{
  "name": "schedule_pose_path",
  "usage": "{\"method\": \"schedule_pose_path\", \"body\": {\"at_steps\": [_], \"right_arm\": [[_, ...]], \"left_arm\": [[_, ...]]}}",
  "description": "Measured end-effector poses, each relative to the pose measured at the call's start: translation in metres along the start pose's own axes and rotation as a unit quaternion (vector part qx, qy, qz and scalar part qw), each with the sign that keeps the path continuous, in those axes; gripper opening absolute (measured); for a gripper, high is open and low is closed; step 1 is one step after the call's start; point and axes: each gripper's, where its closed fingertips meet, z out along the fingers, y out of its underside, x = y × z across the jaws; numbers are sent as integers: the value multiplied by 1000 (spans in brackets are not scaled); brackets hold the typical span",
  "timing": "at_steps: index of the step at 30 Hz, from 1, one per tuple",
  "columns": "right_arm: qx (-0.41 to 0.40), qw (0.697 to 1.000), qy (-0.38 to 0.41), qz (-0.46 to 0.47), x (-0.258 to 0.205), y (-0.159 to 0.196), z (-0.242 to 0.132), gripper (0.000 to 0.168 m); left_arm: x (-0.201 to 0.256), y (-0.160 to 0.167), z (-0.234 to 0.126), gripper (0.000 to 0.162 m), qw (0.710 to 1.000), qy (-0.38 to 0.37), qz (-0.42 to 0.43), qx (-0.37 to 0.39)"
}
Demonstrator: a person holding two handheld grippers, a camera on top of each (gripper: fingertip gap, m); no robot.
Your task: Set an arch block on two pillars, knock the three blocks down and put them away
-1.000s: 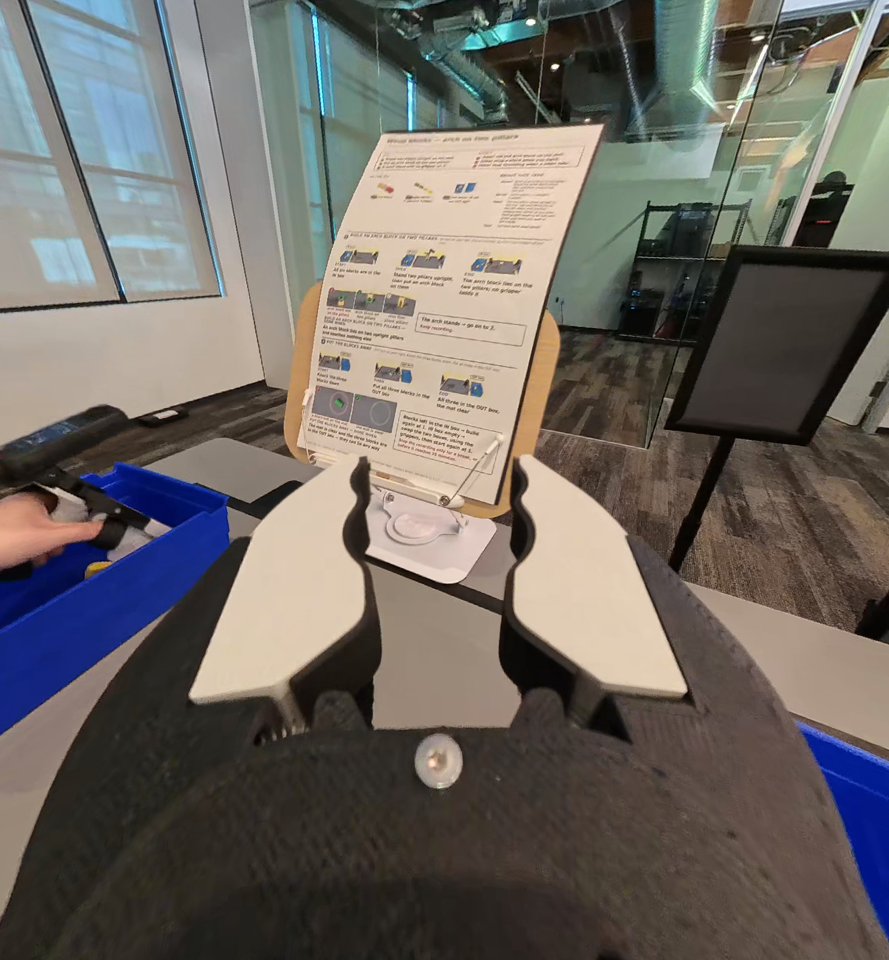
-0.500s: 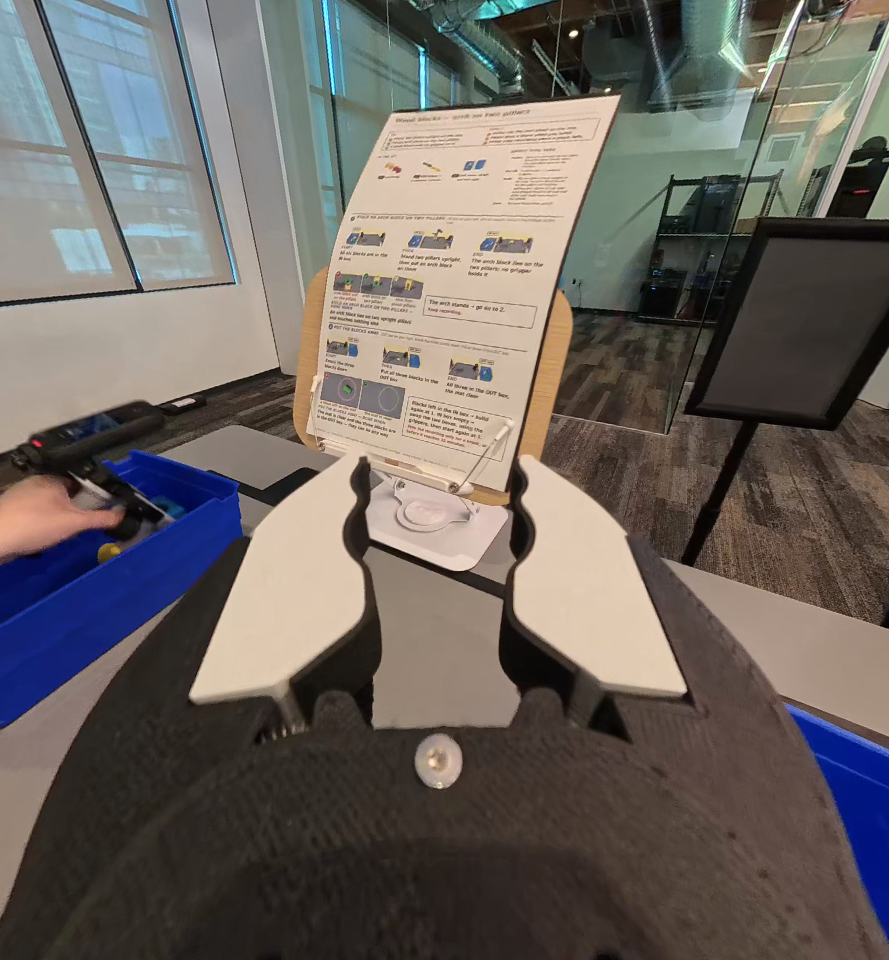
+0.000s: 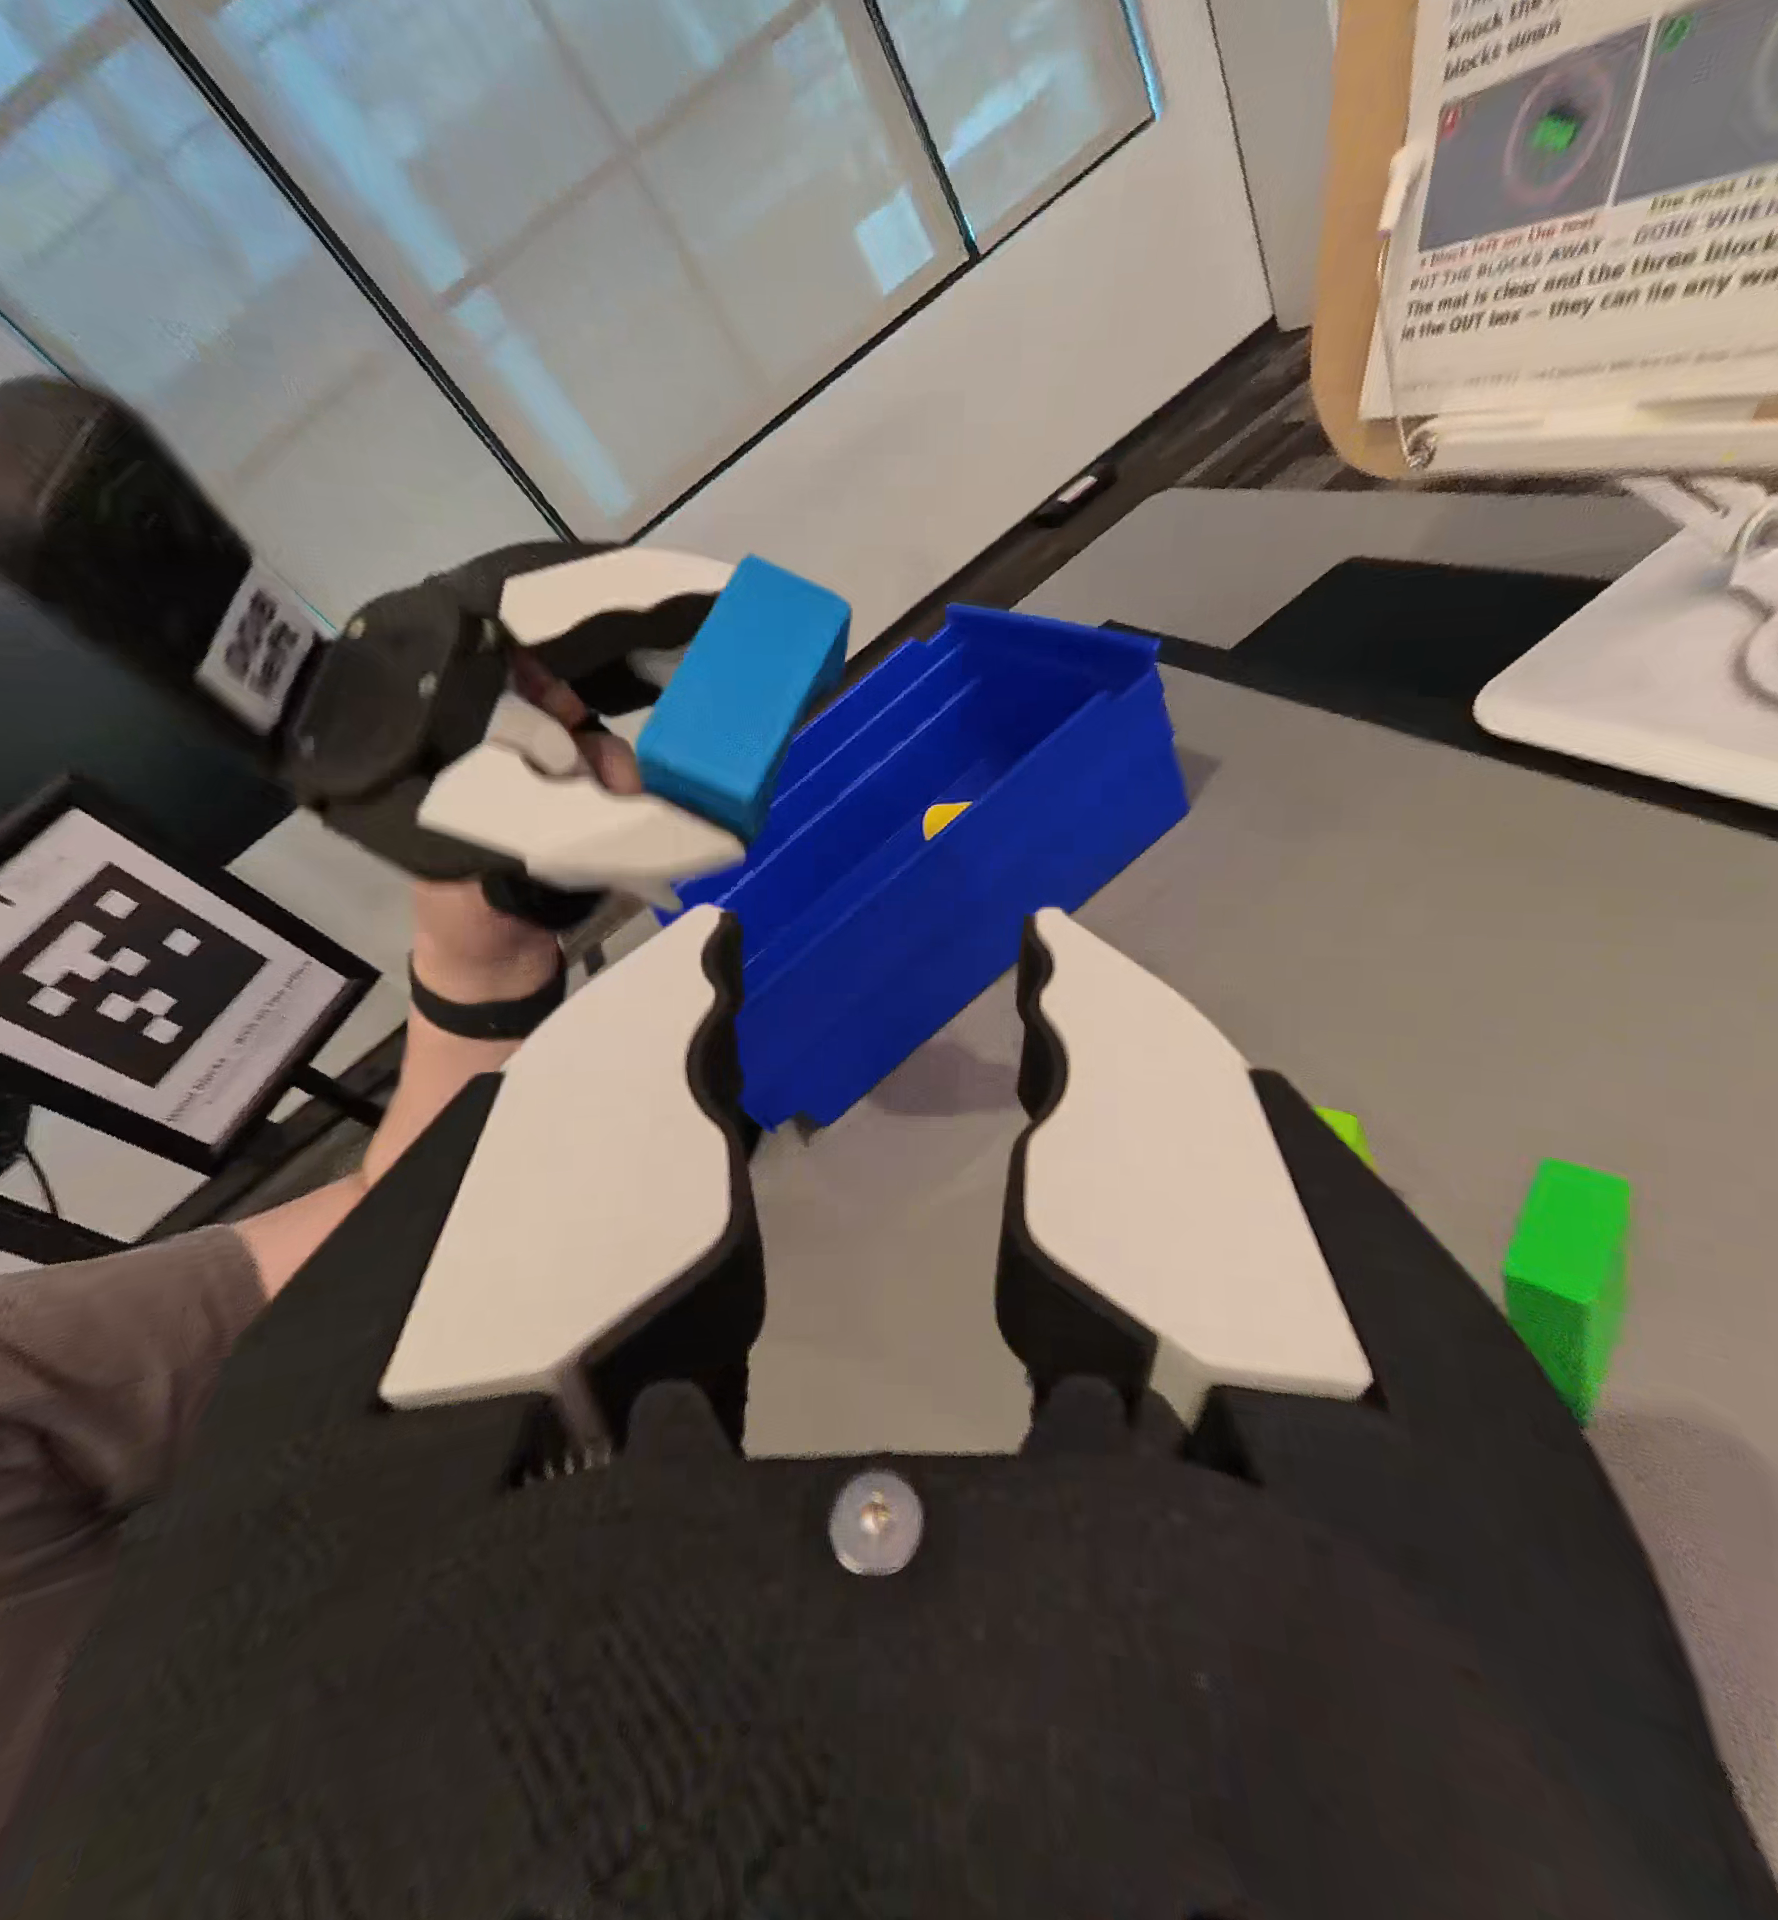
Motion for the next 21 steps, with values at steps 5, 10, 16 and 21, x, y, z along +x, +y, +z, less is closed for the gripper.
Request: {"method": "schedule_pose_path", "body": {"at_steps": [5,10,16,21], "right_arm": [[13,999,-7,41,5,-3,-8,53],[-36,997,-37,65,-2,15,4,53],[-85,996,-11,33,3,32,12,36],[-112,994,-6,15,5,36,7,35]], "left_arm": [[44,-8,24,70,996,-15,92,2],[68,-2,41,70,990,-17,143,-12],[74,6,50,70,984,-27,173,-28],[71,7,50,70,984,-34,173,-31]]}}
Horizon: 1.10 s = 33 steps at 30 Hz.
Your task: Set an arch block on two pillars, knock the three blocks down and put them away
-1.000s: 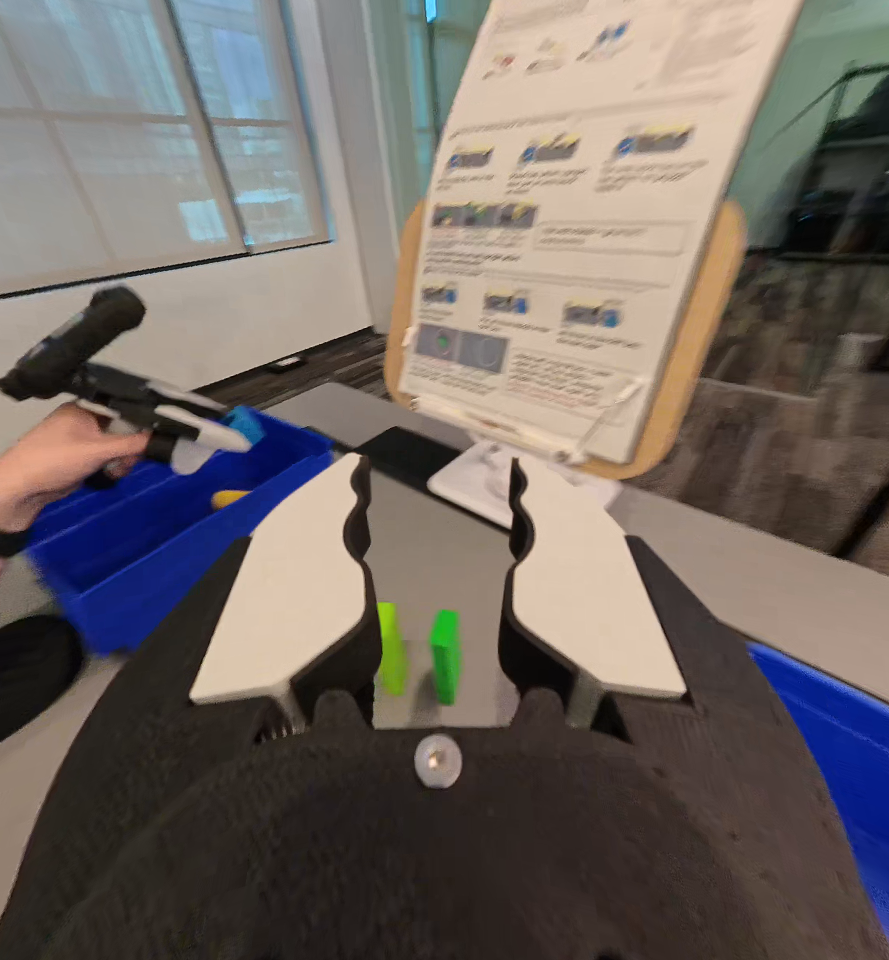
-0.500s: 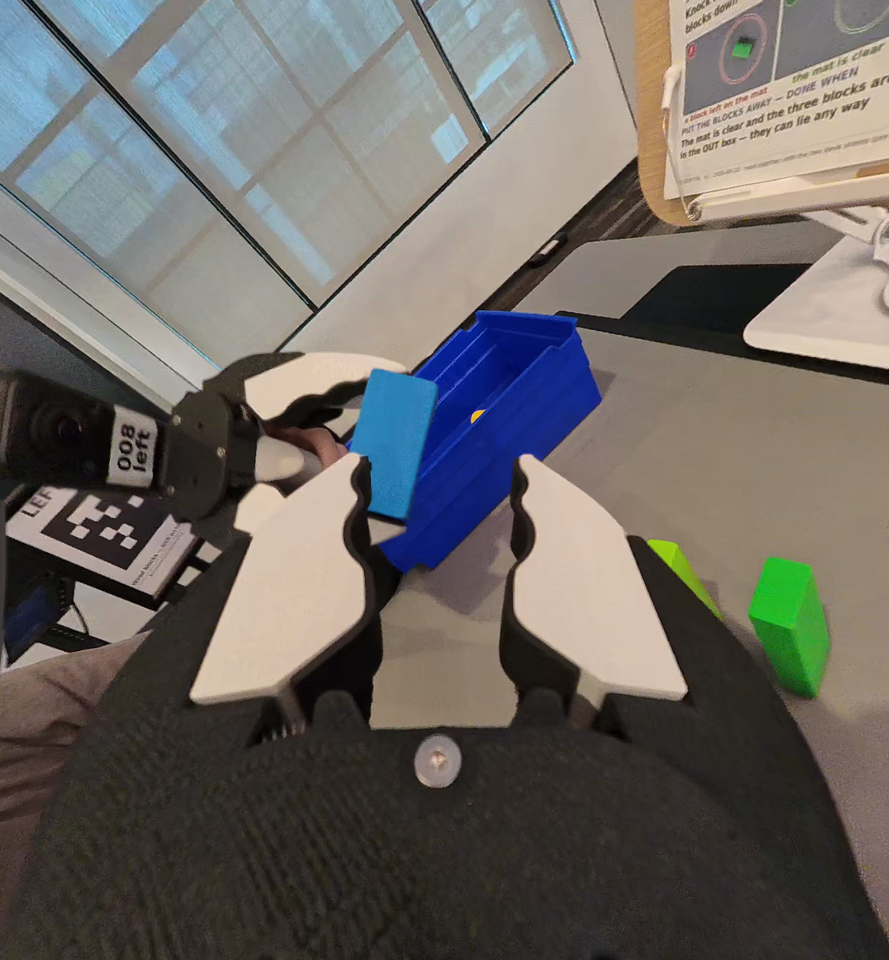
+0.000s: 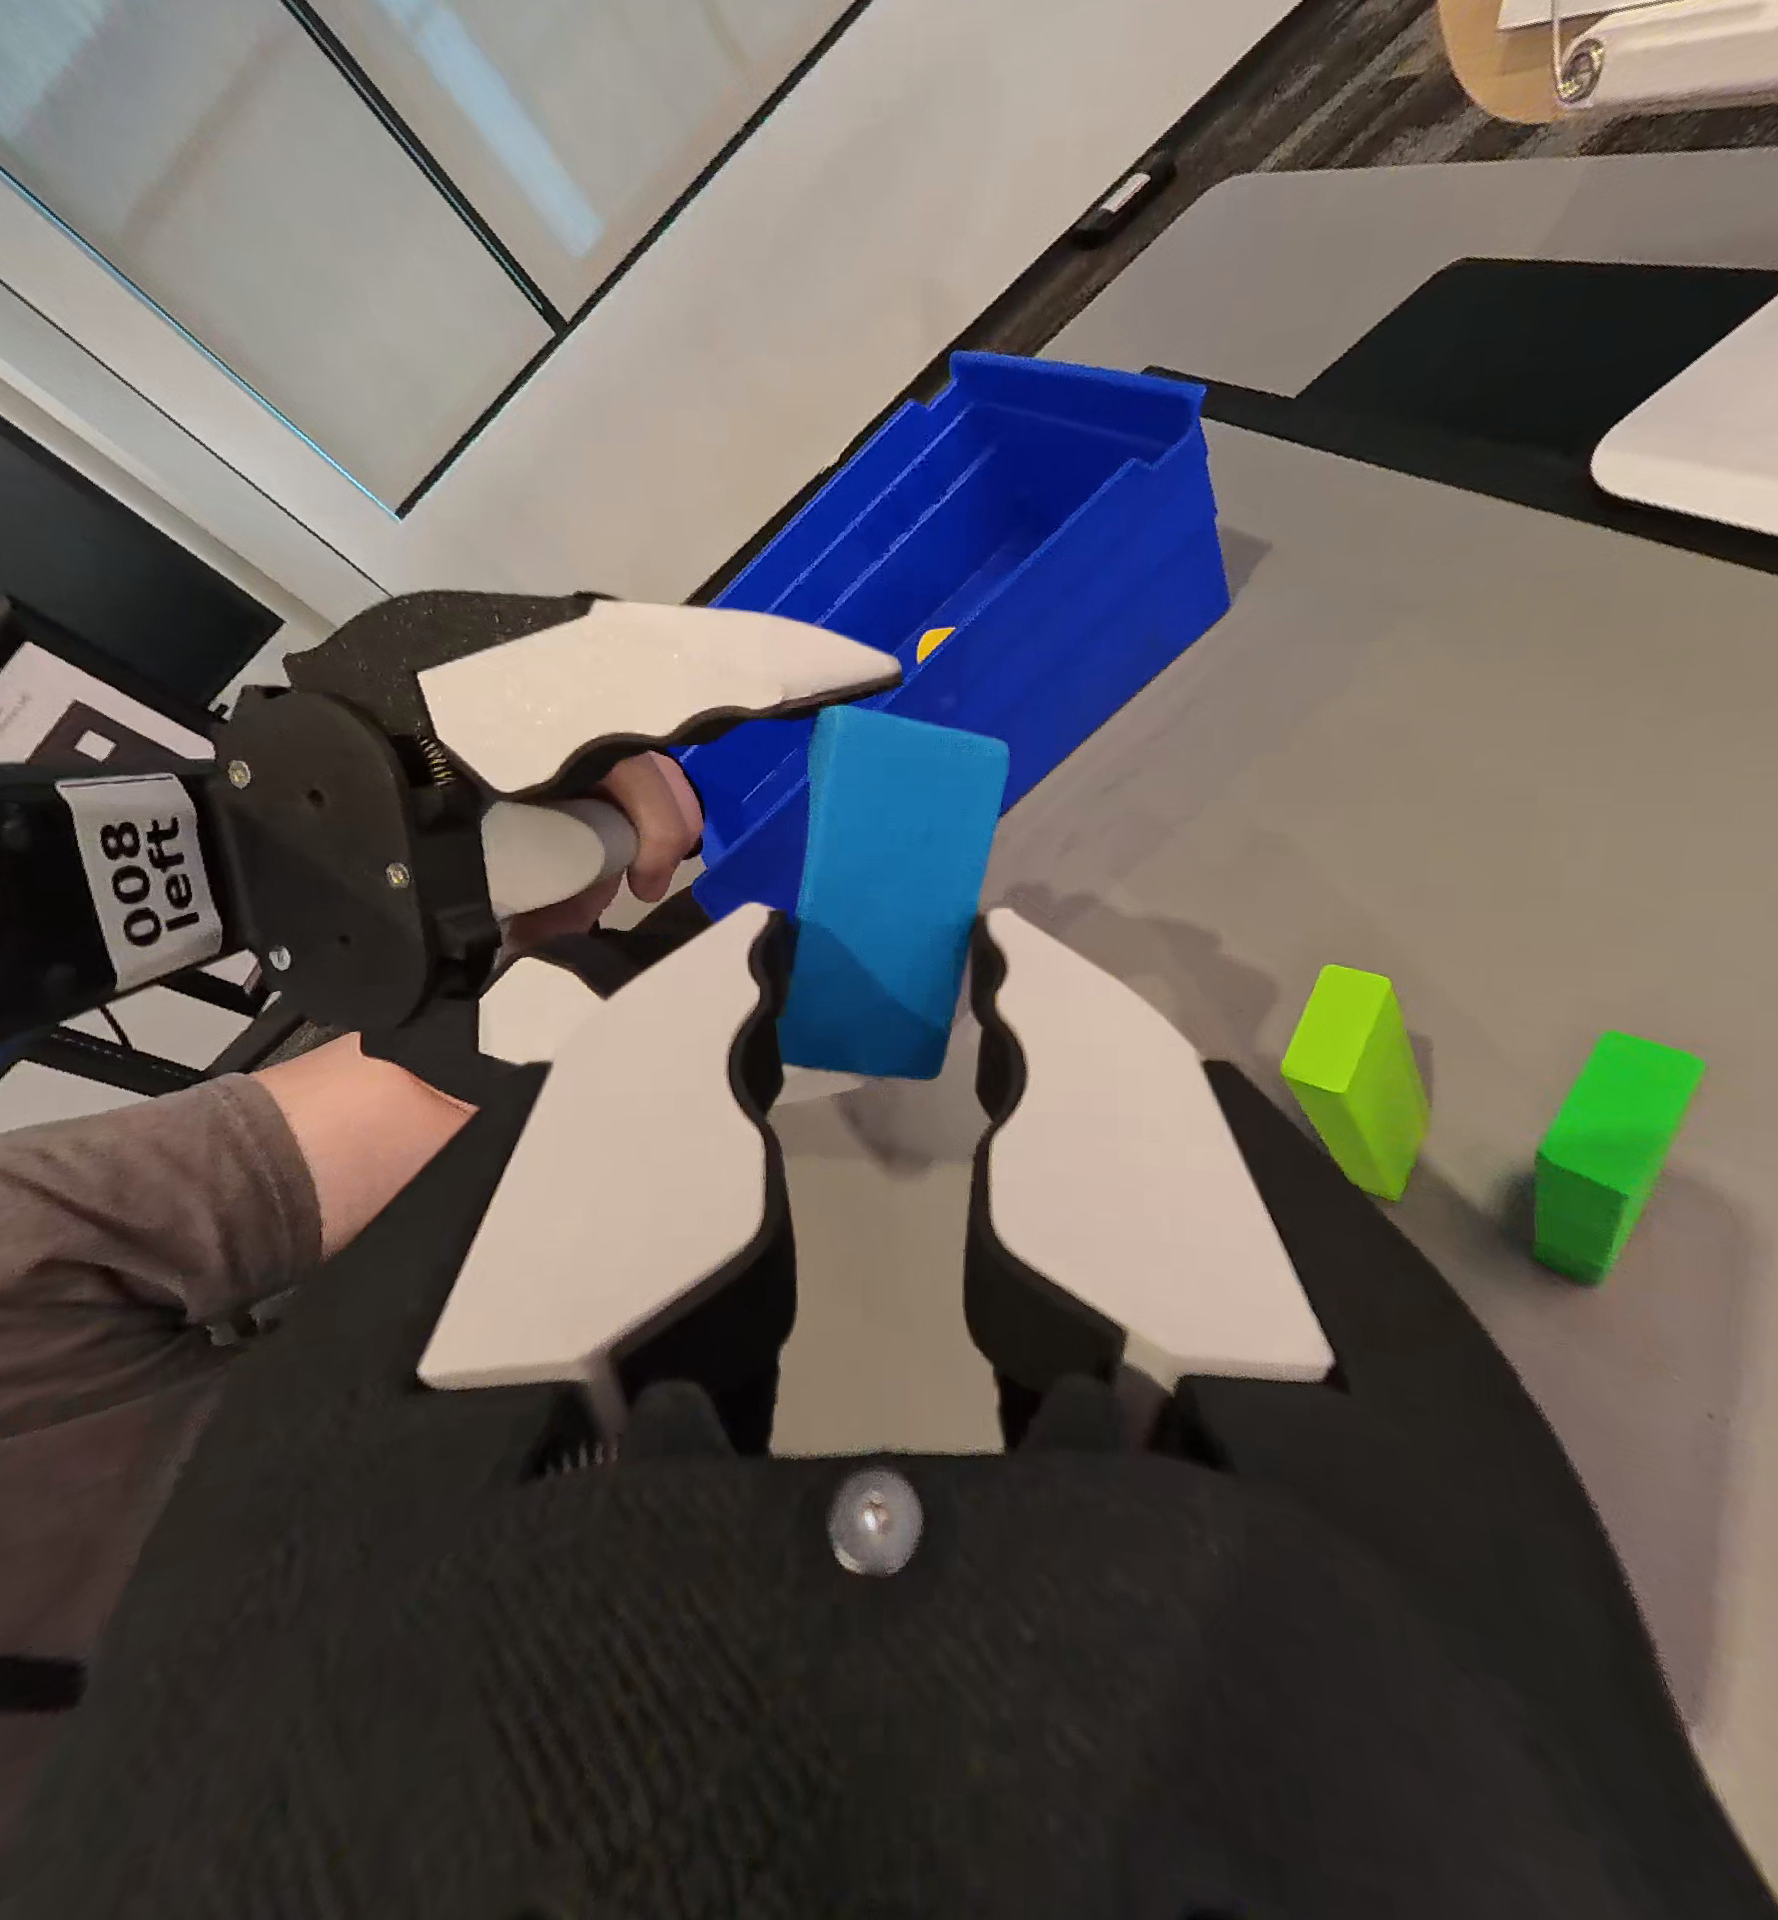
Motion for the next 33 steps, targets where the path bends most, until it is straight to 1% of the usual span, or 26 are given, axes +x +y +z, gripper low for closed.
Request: {"method": "schedule_pose_path", "body": {"at_steps": [5,7,8,9,10,12,13,15,17,19,23,26,29,33], "right_arm": [[-10,1000,-10,-2,7,3,1,34],[-15,1000,0,-15,14,2,-3,34],[-16,999,5,-31,19,1,-8,34],[-19,999,15,-47,24,-2,-15,34],[-25,997,24,-70,30,-6,-23,34],[-62,985,32,-156,42,-14,-39,33],[-100,973,29,-206,48,-15,-43,34],[-202,933,1,-297,56,-7,-47,34],[-287,891,-2,-352,68,-3,-47,34],[-339,852,-30,-398,70,0,-41,34],[-378,791,-79,-474,71,4,-25,34],[-403,756,-83,-509,87,8,-20,34],[-421,734,-94,-525,97,12,-18,34],[-430,714,-115,-541,98,17,-13,34]], "left_arm": [[4,4,3,71,1000,-2,6,-8],[13,4,3,83,999,36,-12,-9],[13,4,1,89,999,47,-23,-9],[12,3,-3,90,997,63,-35,-8],[10,2,-9,89,996,80,-48,-3],[1,-1,-23,85,991,105,-80,15],[-3,-2,-30,84,988,118,-99,22],[-10,-1,-39,81,982,139,-122,32],[-17,3,-43,79,982,137,-126,33],[-19,5,-45,79,978,151,-137,36],[-23,5,-46,76,969,169,-173,48],[-27,7,-47,76,968,166,-180,46],[-31,7,-49,76,970,158,-181,48],[-36,2,-53,73,967,156,-192,61]]}}
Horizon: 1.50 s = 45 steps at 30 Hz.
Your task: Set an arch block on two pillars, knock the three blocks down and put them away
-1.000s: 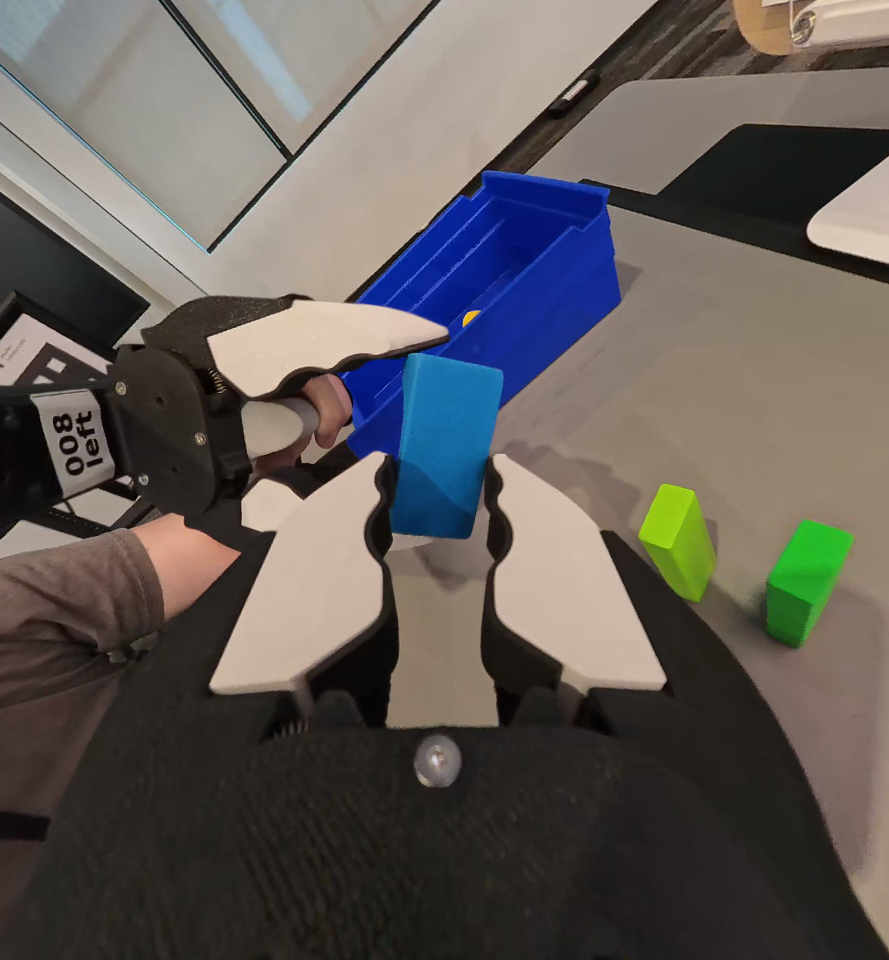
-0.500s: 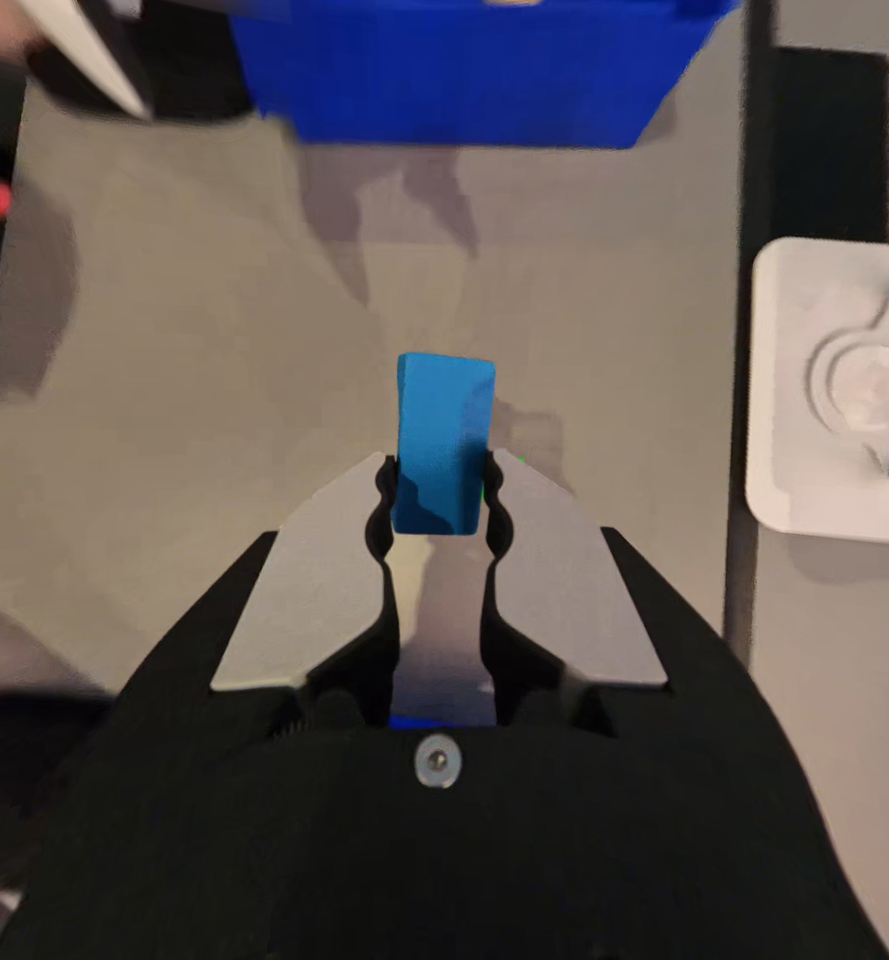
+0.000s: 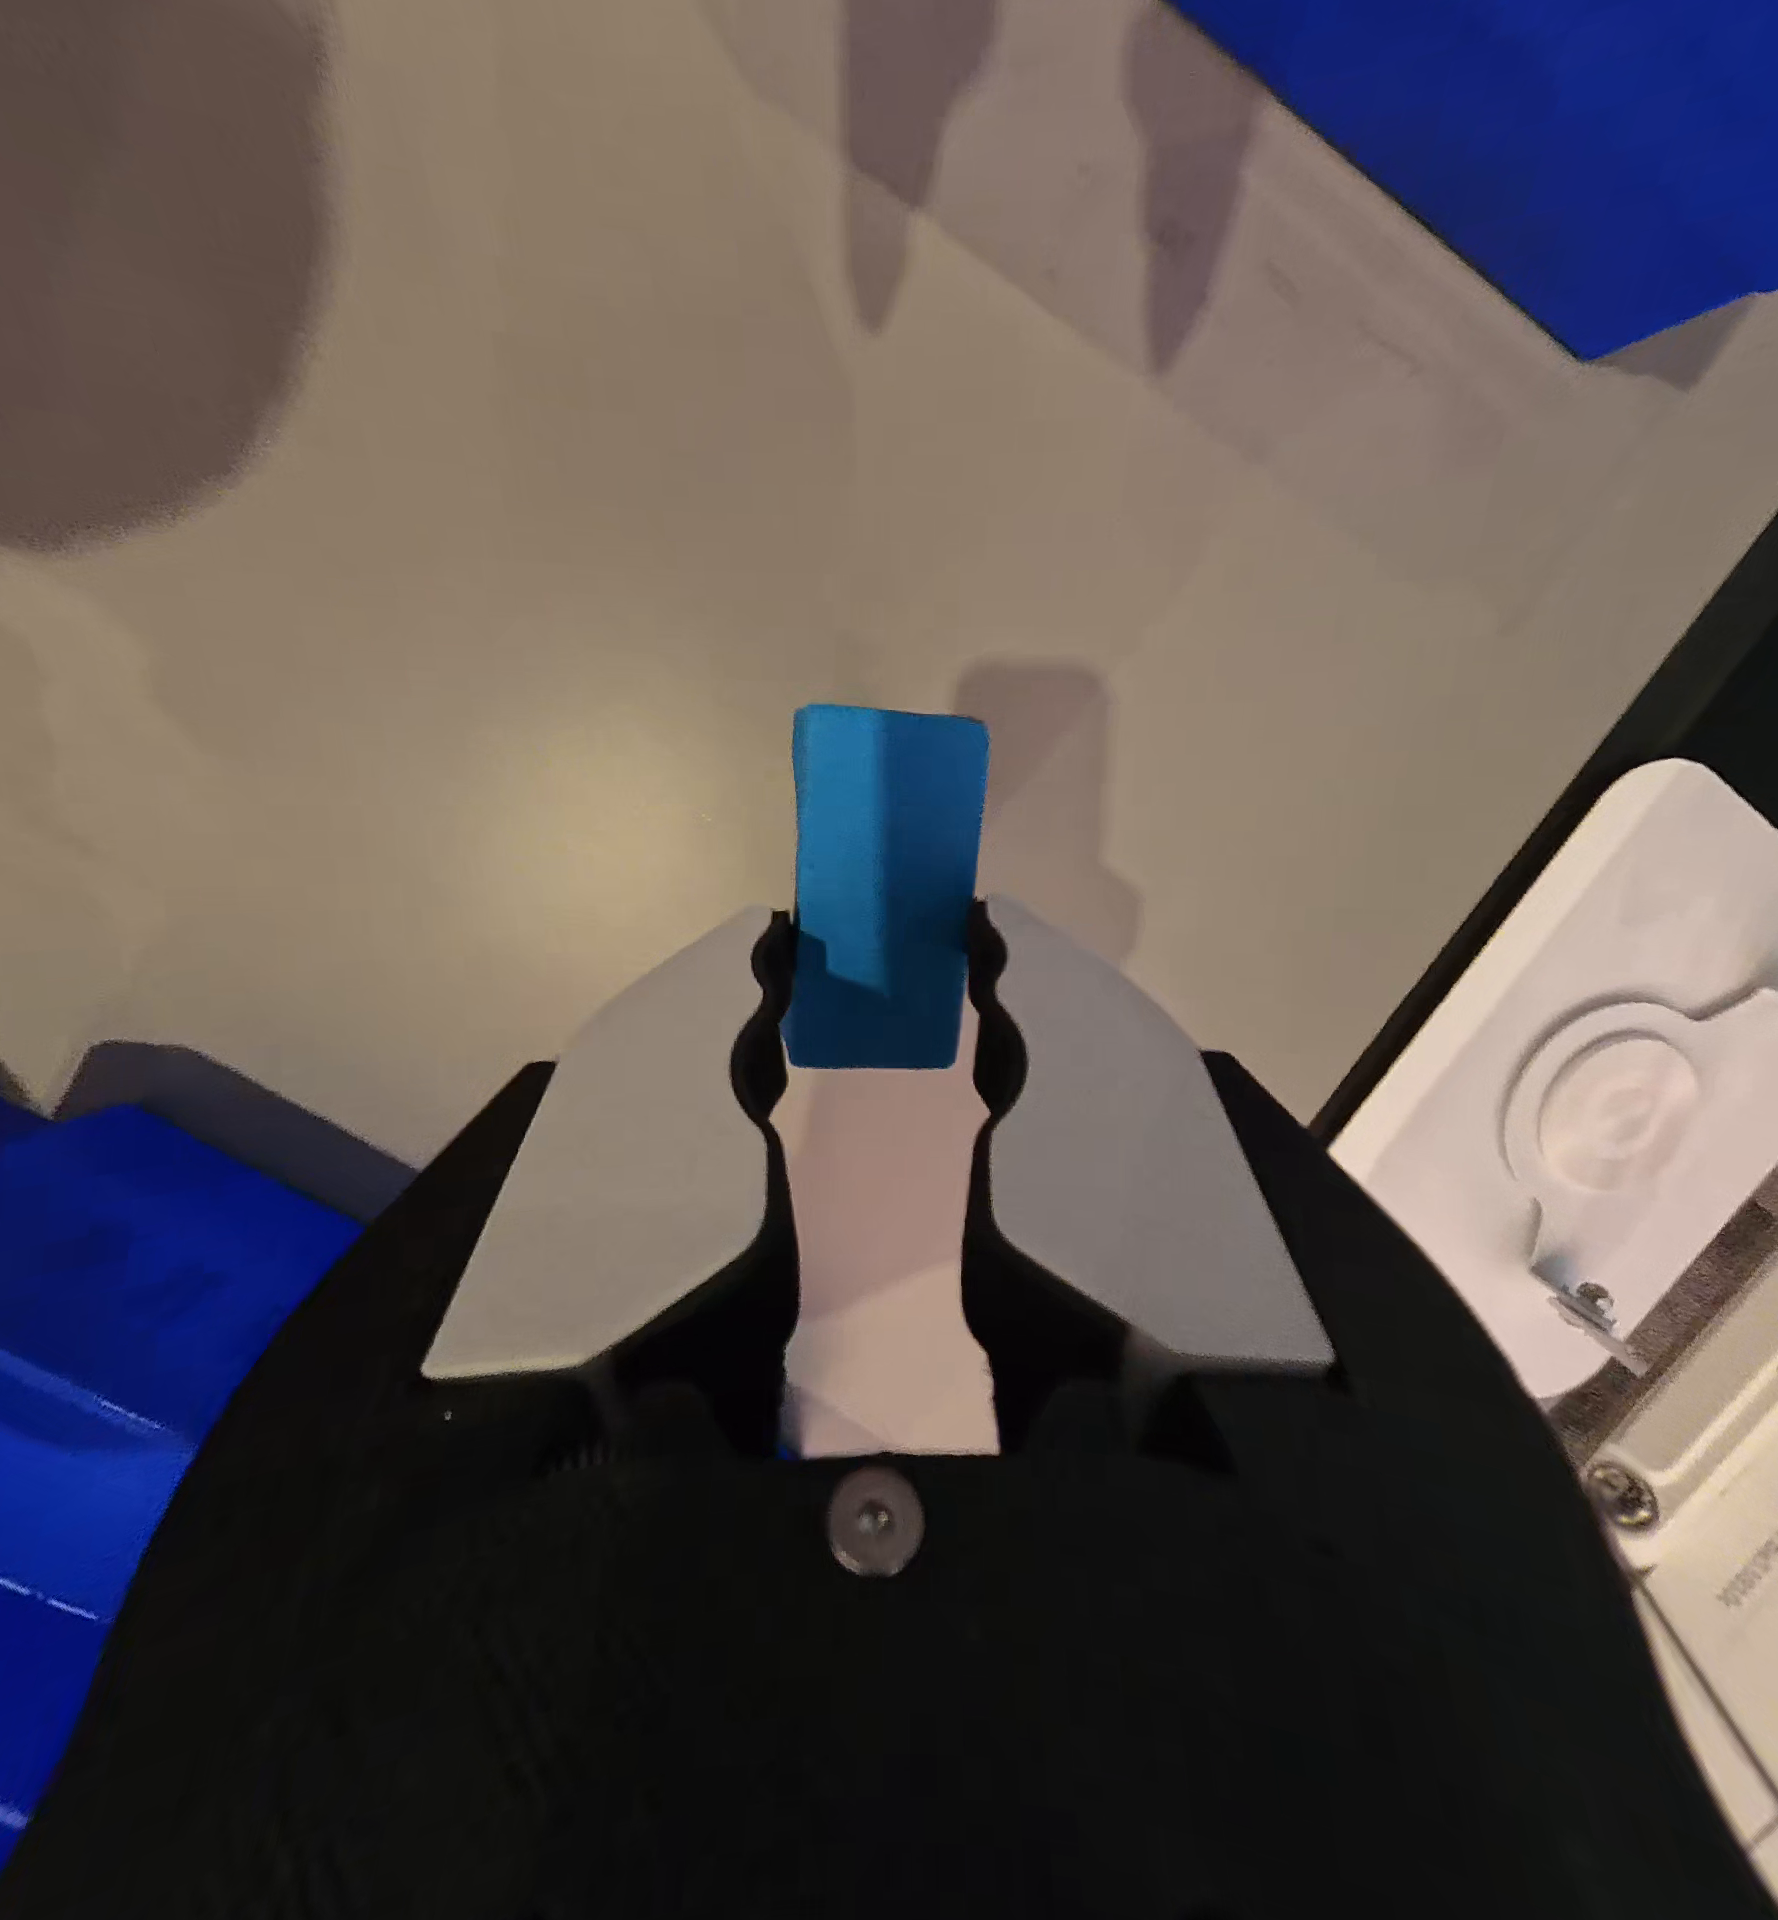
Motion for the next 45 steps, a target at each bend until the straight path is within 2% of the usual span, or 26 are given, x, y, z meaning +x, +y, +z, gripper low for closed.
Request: {"method": "schedule_pose_path", "body": {"at_steps": [8,14,26,33,39,42,45], "right_arm": [[-3,1000,1,-2,7,6,8,34],[-2,1000,0,8,7,7,9,34],[5,1000,3,5,3,8,11,34],[-6,999,32,12,8,11,10,45],[66,995,75,23,5,-13,-26,49],[109,985,129,33,2,-27,-57,49],[162,962,209,64,-1,-40,-95,52]], "left_arm": [[1,-5,-5,71,1000,1,1,8],[-5,6,1,72,1000,-18,5,-18],[-4,6,0,71,1000,-6,-8,-19],[-6,7,0,73,1000,-5,-18,-19],[-6,0,-5,73,1000,-2,-18,1],[-8,-7,-12,75,1000,-9,-18,17],[-11,-20,-25,76,998,-17,-21,49]]}}
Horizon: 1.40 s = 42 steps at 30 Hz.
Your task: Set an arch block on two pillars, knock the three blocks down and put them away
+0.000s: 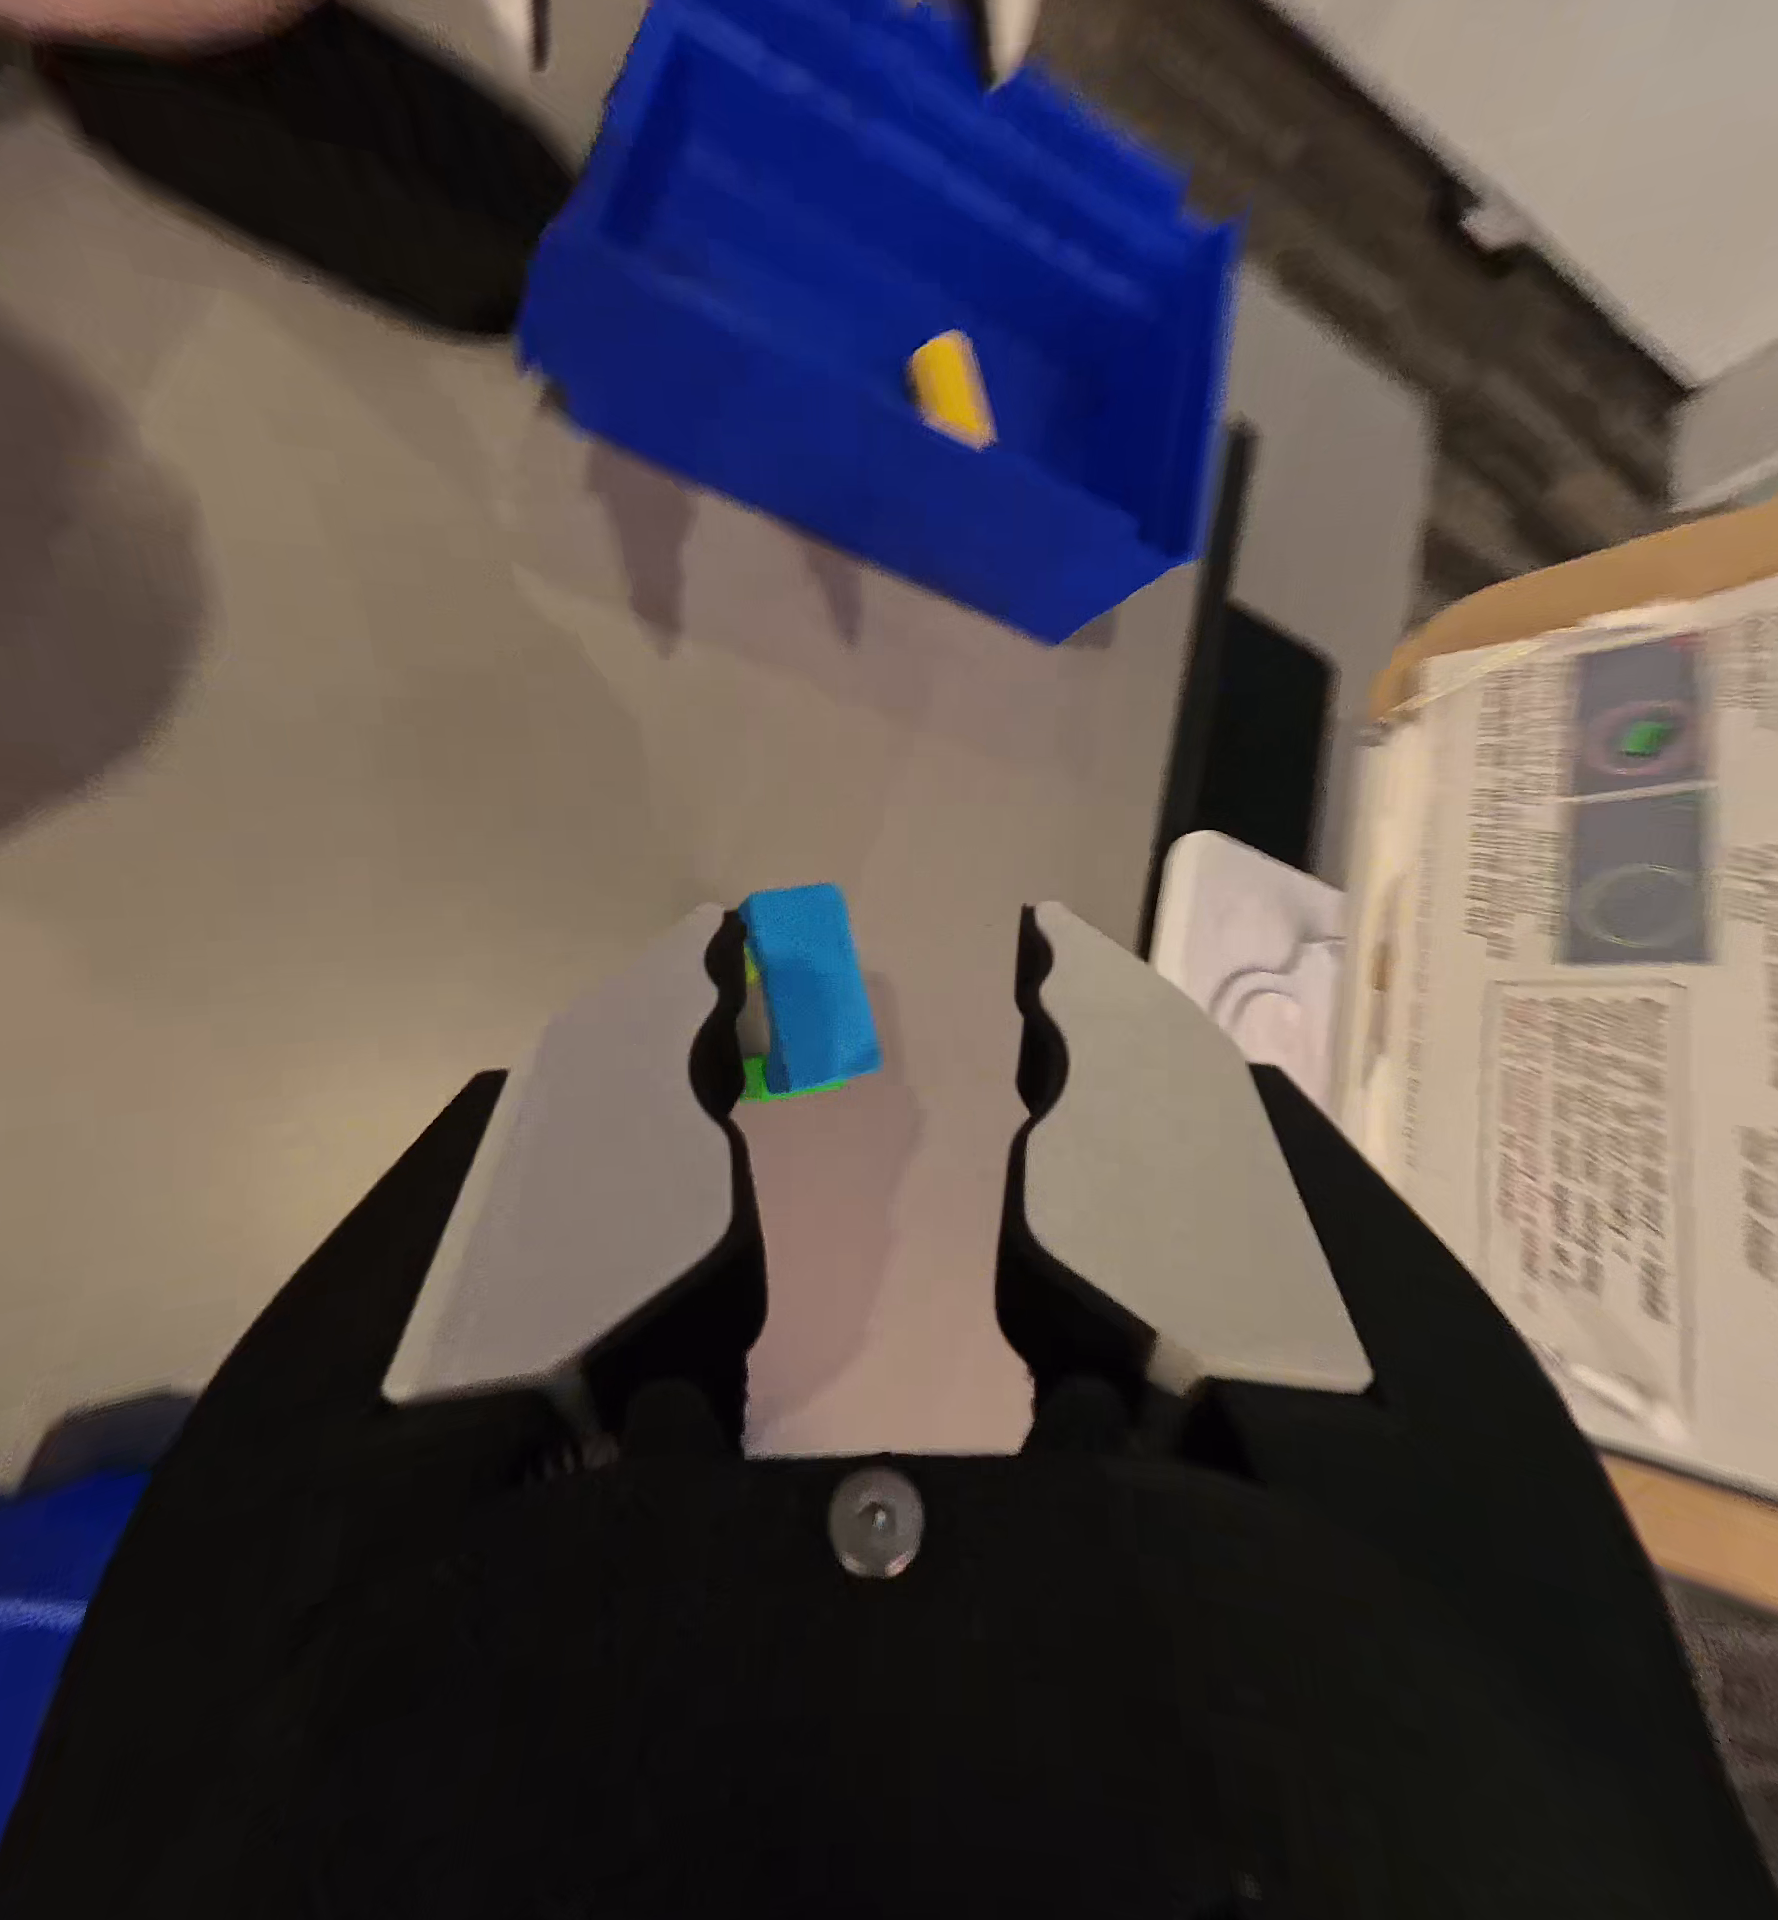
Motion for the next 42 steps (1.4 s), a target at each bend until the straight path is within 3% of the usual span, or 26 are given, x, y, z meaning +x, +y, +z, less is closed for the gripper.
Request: {"method": "schedule_pose_path", "body": {"at_steps": [5,8,11,13,15,17,19,21,24,26,27,31,36,42], "right_arm": [[121,974,158,104,6,-36,-60,51],[173,926,266,206,9,-34,-90,51],[200,874,314,312,-5,-21,-96,69],[192,845,341,364,-8,-9,-91,67],[140,834,353,400,-9,10,-82,65],[97,815,375,431,-10,37,-77,44],[54,800,370,469,-14,65,-64,25],[-23,804,324,498,-26,91,-39,2],[-120,800,306,502,-36,121,-11,2],[-167,799,302,493,-39,133,3,2],[-179,799,298,492,-41,137,9,2],[-188,797,265,509,-47,144,34,2],[-204,782,240,539,-55,158,53,1],[-229,748,228,579,-49,177,42,1]], "left_arm": [[-8,-21,-24,77,998,-22,-8,52],[-17,-31,-37,78,995,-40,-25,89],[-12,-41,-43,81,988,-21,-30,151],[-2,-49,-41,76,978,0,-42,203],[-9,-39,-28,74,984,-29,-53,170],[-30,-22,-20,66,987,-97,-48,120],[-51,-5,-18,61,981,-159,-61,90],[-50,4,-5,48,981,-133,-106,96],[-28,14,21,27,977,-21,-187,99],[-25,27,34,17,981,-18,-181,74],[-25,31,38,1,984,-25,-164,68],[-28,23,35,0,986,-61,-123,94],[-34,24,25,0,988,-92,-104,66],[-46,26,13,0,987,-104,-111,50]]}}
